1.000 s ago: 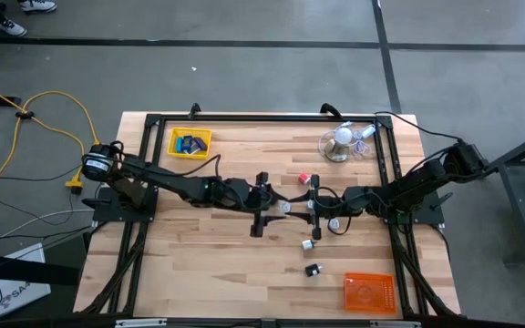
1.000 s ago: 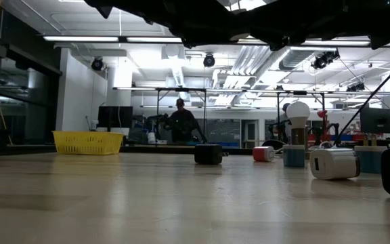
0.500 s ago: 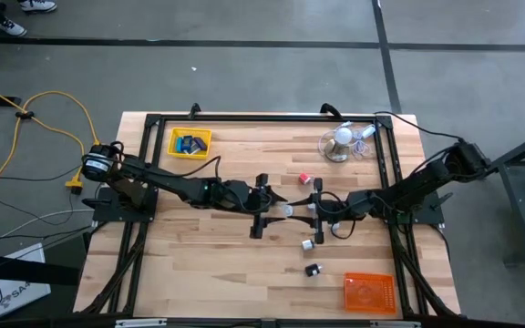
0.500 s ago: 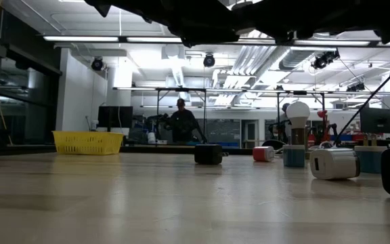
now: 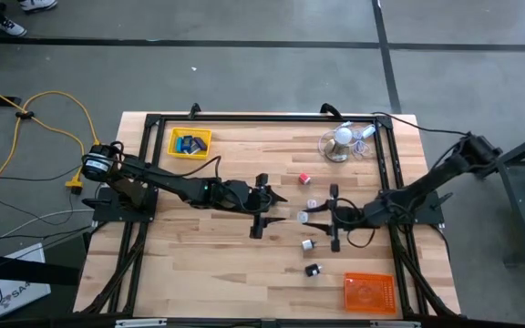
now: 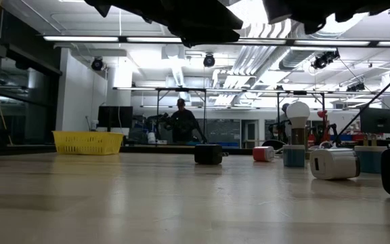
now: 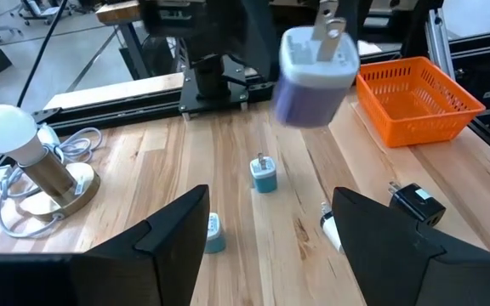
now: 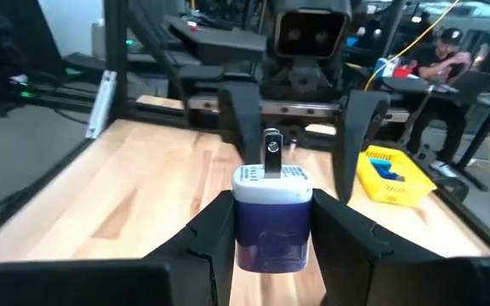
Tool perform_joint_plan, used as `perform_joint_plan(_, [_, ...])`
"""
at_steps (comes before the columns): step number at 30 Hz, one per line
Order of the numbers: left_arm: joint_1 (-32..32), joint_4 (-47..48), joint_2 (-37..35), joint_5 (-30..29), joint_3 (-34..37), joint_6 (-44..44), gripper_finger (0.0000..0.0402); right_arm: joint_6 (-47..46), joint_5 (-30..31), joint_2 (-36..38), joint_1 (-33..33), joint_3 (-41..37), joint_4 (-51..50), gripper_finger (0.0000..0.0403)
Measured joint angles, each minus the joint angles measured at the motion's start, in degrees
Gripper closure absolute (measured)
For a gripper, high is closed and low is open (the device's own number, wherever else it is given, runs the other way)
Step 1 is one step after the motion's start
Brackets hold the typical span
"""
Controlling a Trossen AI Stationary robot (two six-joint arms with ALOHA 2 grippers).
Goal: Pick & Place Office items
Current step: Put the purple charger adapter into the orange bin
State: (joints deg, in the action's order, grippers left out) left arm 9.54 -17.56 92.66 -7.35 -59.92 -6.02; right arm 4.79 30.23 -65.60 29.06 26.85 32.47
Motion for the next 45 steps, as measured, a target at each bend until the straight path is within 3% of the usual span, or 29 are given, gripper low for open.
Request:
perform_joint_plan(17, [0.0,0.46,0.0,0.02,0.0,1.26,0.0159,-16.23,2.96,10.35,14.98,0.04,-18.72,0.0282])
perform_joint_plan(26, [0.24,0.44,0.0,0.02,0.0,4.5,0.0159,-18.02,4.22,11.99,24.83,0.04,-18.99,0.0282])
perform_joint_plan(37, [0.24,0.59,0.0,0.04,0.0,12.14,0.0159,-28.1,4.64,11.93,35.72,0.1,-23.72,0.0282])
perform_joint_plan(45, [0.24,0.65,0.0,0.04,0.0,17.72,0.0159,-31.31,5.52,11.36,42.29,9.09,-40.08,0.0282])
